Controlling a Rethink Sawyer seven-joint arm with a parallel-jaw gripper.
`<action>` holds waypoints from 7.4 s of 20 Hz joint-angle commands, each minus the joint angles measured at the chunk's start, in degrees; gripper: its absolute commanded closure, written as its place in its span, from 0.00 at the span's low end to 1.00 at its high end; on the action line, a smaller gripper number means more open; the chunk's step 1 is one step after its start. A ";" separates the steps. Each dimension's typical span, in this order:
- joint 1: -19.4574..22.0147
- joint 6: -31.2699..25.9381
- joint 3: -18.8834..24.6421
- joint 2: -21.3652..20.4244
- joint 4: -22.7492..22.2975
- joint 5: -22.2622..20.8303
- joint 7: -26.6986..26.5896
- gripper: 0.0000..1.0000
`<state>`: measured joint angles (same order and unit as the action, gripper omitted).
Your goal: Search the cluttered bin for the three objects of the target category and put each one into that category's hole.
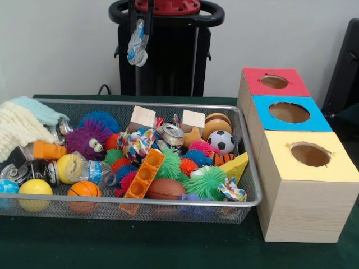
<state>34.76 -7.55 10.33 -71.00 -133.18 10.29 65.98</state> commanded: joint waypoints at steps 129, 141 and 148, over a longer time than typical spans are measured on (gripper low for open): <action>-44.99 2.59 -16.27 23.98 16.73 17.71 36.39 1.00; -49.98 -0.28 -19.20 24.76 18.76 20.89 38.21 1.00; -49.34 1.67 -19.26 26.53 20.22 19.60 37.10 1.00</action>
<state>-16.11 -6.32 -10.08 -46.64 -112.59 28.11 88.36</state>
